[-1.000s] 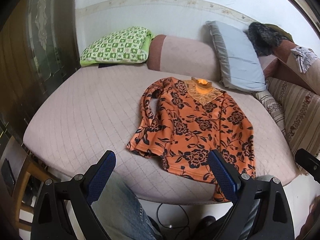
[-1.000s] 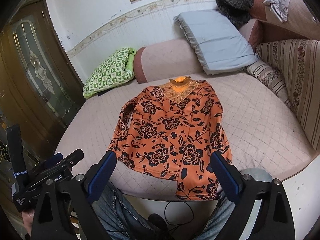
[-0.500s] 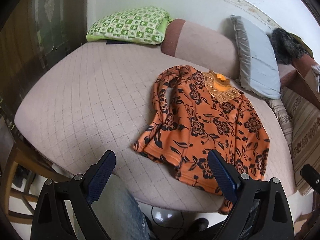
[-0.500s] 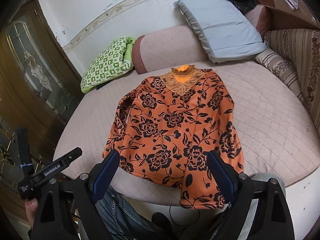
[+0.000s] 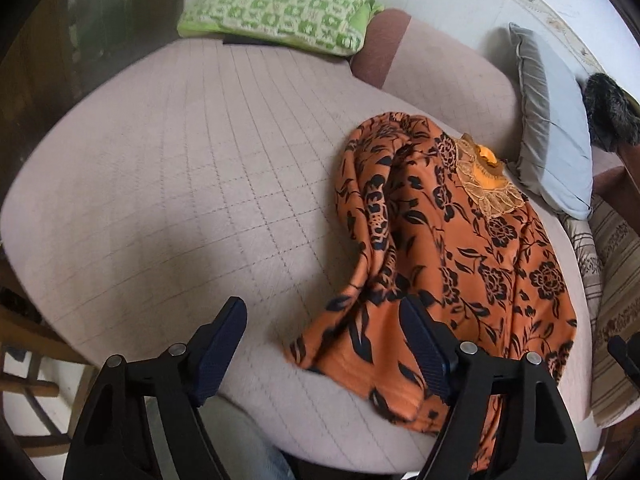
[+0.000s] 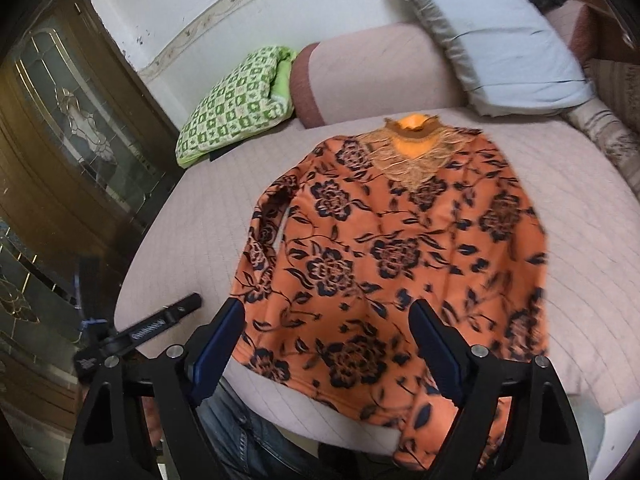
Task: Fold small clothes
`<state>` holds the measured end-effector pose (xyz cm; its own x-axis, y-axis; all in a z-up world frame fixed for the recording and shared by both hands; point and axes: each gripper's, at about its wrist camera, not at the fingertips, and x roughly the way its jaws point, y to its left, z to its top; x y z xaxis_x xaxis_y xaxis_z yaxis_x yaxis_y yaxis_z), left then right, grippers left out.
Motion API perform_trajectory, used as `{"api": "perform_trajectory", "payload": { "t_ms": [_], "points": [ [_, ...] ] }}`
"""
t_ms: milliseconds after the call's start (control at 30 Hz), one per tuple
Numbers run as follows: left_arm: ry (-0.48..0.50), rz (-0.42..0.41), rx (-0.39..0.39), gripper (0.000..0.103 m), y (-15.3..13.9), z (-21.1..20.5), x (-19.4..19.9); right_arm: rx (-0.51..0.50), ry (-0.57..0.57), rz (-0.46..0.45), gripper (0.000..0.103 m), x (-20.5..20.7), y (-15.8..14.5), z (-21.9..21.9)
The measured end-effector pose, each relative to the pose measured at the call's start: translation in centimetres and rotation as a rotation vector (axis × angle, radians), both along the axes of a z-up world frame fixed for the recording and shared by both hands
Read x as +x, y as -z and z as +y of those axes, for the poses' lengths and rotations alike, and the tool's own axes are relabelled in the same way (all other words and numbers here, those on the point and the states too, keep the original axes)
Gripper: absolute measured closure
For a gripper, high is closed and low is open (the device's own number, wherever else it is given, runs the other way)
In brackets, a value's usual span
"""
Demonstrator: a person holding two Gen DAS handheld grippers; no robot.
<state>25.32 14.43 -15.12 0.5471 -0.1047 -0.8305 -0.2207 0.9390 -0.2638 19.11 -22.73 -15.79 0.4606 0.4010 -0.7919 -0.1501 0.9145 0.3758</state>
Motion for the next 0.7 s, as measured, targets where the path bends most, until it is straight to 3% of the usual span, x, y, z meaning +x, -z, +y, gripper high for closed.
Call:
{"api": "perform_trajectory", "payload": {
  "t_ms": [167, 233, 300, 400, 567, 700],
  "points": [
    [0.052, 0.036, -0.095, 0.038, 3.7, 0.8, 4.2, 0.021, -0.045, 0.032, 0.022, 3.5, 1.2, 2.5],
    [0.054, 0.062, -0.111, 0.050, 5.2, 1.2, 5.6, 0.021, -0.060, 0.033, 0.022, 4.6, 1.5, 3.5],
    [0.047, 0.080, -0.127, 0.072, 6.6, 1.9, 6.6, 0.024, -0.085, 0.034, 0.022, 5.7, 1.7, 4.6],
    [0.026, 0.114, -0.179, 0.095, 8.6, 3.6, 7.5, 0.034, -0.137, 0.062, 0.022, 7.0, 2.6, 6.7],
    [-0.021, -0.014, -0.264, 0.103, 6.9, 6.7, 6.2, 0.060, -0.260, 0.096, 0.022, 10.0, 3.0, 12.1],
    [-0.031, -0.134, -0.230, 0.103, 3.6, 8.0, 4.9, 0.093, -0.388, 0.119, 0.021, 13.2, 2.8, 18.1]
  ]
}}
